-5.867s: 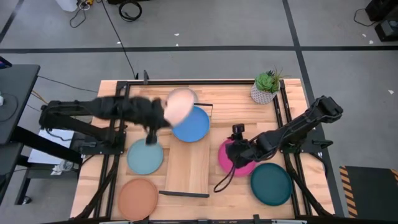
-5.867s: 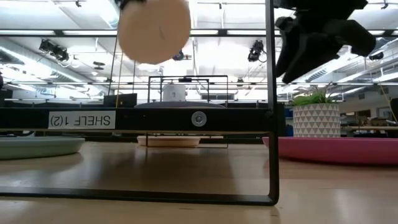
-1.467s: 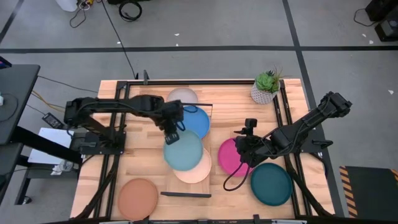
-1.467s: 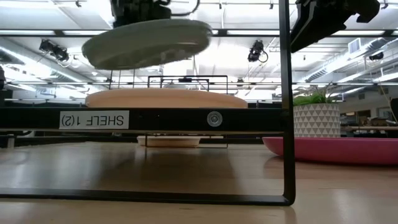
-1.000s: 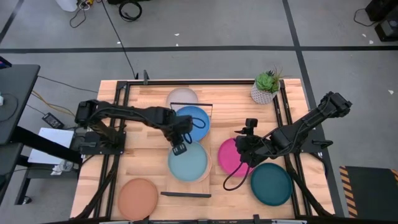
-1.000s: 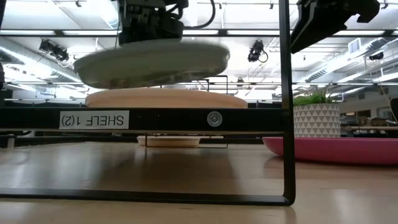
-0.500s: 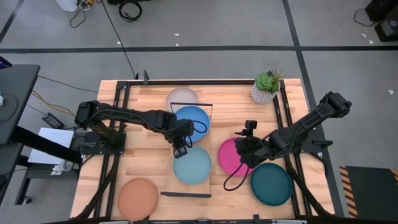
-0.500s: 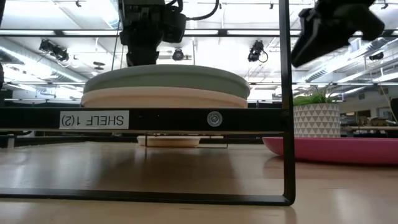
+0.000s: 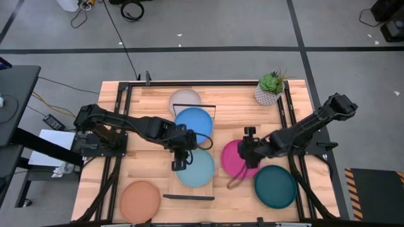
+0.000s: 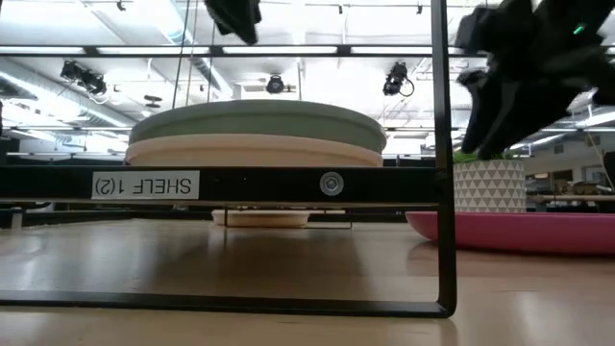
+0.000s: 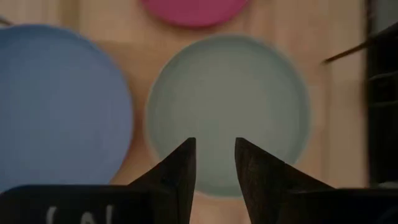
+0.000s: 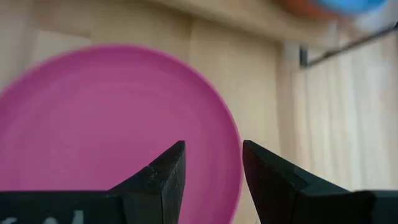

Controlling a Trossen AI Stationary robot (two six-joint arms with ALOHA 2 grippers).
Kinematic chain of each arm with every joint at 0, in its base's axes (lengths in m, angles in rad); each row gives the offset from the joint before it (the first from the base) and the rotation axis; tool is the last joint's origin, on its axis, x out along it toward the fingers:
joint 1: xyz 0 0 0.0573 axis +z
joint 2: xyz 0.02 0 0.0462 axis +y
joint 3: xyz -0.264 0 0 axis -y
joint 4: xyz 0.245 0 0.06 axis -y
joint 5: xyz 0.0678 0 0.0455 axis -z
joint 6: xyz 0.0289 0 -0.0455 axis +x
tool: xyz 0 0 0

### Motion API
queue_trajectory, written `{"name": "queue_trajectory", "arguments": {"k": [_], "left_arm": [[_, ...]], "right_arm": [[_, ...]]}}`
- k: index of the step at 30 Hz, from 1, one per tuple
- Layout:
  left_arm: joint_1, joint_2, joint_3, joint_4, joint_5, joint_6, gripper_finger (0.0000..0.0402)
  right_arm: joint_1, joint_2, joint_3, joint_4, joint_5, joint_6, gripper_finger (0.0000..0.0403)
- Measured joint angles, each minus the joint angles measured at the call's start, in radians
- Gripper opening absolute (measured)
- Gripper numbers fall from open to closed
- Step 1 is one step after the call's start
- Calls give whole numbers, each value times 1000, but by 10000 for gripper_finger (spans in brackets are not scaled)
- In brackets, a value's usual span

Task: Place and stack plates onto a shelf
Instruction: Stack the pink plate on top of the blue plate on the shelf

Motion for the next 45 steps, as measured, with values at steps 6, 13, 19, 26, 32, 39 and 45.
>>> {"name": "queue_trajectory", "arguments": {"k": [6, 13, 19, 26, 32, 39, 45], "left_arm": [[-29, 0, -60, -12, -117, 51, 116], [-7, 0, -121, -14, -121, 73, 116], [-7, 0, -123, -14, -120, 103, 116], [-7, 0, -123, -14, -120, 106, 116], [-10, -6, -123, -7, -120, 106, 116], [-15, -20, -122, 15, -121, 240, 116], [-18, -18, -122, 26, -131, 286, 116]], "right_arm": [[-135, 0, -47, 52, -136, -45, 160], [-277, 0, -68, 53, -228, -47, 163], [-360, 0, -121, 66, -297, -57, 163], [-404, 0, -171, 84, -375, -27, 135], [-420, 0, -187, 107, -409, 13, 39], [-456, -14, -135, 87, -429, 19, 20], [-484, -70, 4, -53, -431, 27, 14]]}}
